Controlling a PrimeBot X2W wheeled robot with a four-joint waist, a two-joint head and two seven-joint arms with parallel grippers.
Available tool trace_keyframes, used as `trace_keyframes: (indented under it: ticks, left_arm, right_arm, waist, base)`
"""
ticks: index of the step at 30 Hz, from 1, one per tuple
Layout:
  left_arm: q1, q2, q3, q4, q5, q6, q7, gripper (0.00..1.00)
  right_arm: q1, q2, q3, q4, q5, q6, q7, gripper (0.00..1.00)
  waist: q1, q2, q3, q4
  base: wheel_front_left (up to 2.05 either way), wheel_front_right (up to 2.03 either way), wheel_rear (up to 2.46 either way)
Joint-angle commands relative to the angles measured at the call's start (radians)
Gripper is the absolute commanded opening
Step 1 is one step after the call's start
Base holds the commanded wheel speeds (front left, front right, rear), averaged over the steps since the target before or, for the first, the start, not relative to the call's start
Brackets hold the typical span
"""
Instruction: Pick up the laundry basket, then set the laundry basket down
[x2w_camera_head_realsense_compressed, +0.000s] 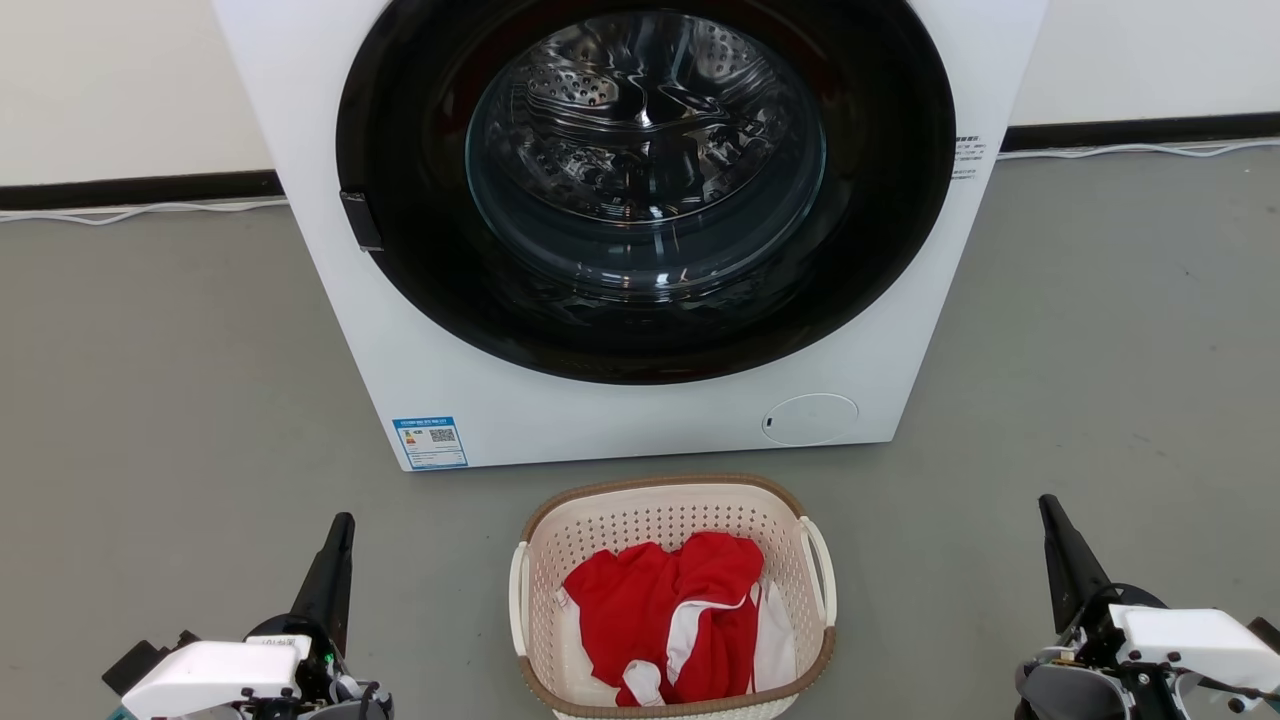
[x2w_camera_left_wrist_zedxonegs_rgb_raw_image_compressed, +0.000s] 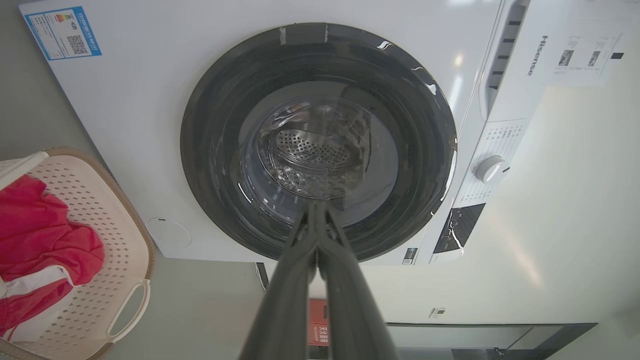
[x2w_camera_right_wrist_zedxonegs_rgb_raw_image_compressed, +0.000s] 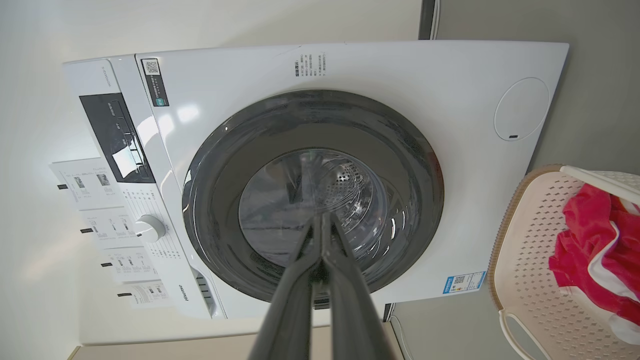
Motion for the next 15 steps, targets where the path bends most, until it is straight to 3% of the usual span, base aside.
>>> trace_keyframes:
  ticks: [1,15]
  left_arm:
    - [-0.054,0.011,0.030,-0.028,-0.005,-0.007,0.006,0.00]
    - [-0.054,0.011,0.030,-0.028,-0.005,-0.007,0.006,0.00]
  right_arm:
    - [-0.041,-0.004,0.019,-0.030,0.007,0.007,0.007,0.00]
    - [-0.041,-0.004,0.019,-0.030,0.007,0.007,0.007,0.00]
  waist:
    - [0.0000,0.0000,0.000,0.000]
    - [0.0000,0.0000,0.000,0.000]
  base:
    - [0.00,0.00,0.00]
    - [0.00,0.00,0.00]
